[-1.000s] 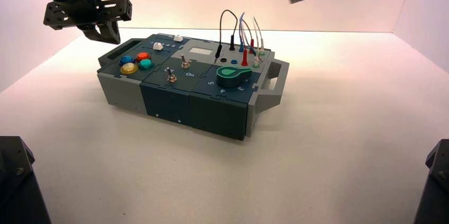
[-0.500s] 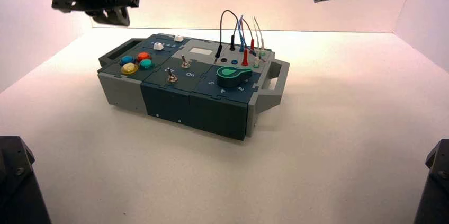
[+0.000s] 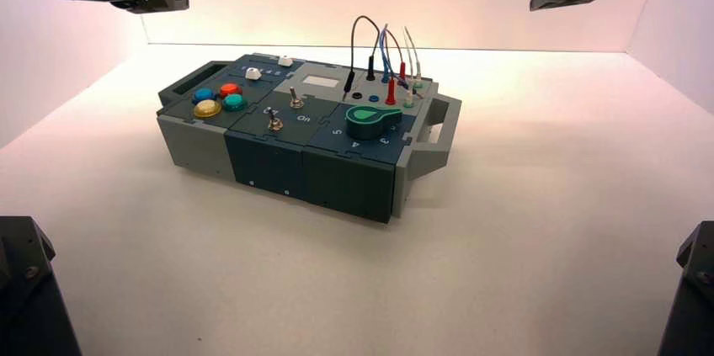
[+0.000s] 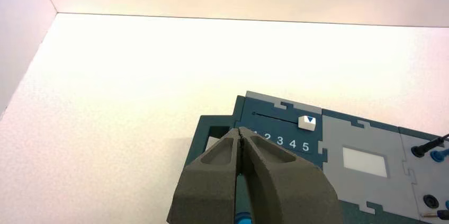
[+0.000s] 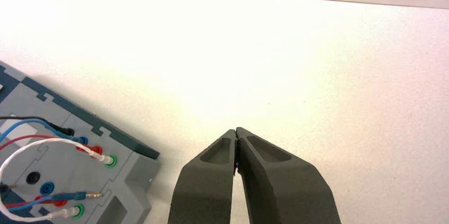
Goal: Turn the knob to position 2.
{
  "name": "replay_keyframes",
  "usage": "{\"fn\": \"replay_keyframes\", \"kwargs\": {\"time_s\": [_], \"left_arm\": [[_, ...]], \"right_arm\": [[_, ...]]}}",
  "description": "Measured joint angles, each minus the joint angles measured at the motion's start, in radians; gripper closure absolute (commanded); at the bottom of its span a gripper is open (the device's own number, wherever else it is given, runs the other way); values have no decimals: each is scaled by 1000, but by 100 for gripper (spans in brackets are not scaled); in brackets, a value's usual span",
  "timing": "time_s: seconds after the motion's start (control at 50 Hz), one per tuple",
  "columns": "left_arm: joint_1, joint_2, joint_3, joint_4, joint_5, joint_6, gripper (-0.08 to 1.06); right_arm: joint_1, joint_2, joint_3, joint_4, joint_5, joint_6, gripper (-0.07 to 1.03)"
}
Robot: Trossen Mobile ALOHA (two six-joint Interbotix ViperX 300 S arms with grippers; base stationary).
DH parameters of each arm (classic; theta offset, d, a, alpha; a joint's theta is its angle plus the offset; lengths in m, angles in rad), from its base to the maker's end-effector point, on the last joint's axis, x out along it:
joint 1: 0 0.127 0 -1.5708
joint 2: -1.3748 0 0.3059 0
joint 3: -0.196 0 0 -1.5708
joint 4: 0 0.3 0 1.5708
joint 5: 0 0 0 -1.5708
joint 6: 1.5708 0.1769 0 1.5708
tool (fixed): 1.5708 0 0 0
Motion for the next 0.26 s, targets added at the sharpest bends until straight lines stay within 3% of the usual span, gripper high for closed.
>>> {"fn": "replay_keyframes", "kwargs": {"time_s": [0.26], "left_arm": [[0, -2, 0, -2, 0, -6, 101]], "right_arm": [[2, 8, -2, 3, -2, 0, 99]]}}
